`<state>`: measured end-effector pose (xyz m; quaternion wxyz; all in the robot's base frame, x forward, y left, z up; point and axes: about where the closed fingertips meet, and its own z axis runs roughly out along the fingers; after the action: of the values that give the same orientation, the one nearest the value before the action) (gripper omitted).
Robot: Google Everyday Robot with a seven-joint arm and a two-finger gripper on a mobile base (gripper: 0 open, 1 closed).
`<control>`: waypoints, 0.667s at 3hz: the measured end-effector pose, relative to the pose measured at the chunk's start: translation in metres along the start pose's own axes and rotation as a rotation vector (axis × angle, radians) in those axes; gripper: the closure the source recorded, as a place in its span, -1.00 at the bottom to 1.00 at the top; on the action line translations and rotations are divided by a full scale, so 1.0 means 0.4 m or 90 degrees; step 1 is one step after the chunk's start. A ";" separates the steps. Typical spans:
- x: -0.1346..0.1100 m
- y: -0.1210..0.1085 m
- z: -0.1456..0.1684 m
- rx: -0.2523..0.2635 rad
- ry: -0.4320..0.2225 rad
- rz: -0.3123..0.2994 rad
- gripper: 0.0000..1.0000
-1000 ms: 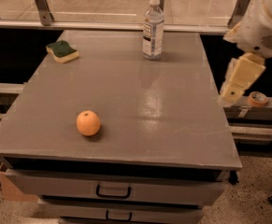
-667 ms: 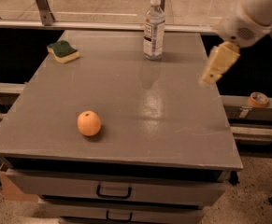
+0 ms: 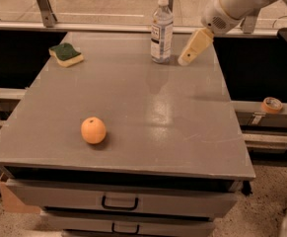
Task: Pick blue plastic bottle
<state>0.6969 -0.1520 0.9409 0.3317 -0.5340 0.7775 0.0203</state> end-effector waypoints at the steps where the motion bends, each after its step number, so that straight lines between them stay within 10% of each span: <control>1: -0.067 -0.065 0.069 0.007 -0.069 0.048 -1.00; 2: -0.127 -0.100 0.123 0.005 -0.127 0.084 -1.00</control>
Offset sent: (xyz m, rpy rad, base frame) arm 0.1041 0.0624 0.0120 0.3649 -0.0688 -0.0651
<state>0.7656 -0.1088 0.9427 0.4072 -0.4757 0.7742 0.0923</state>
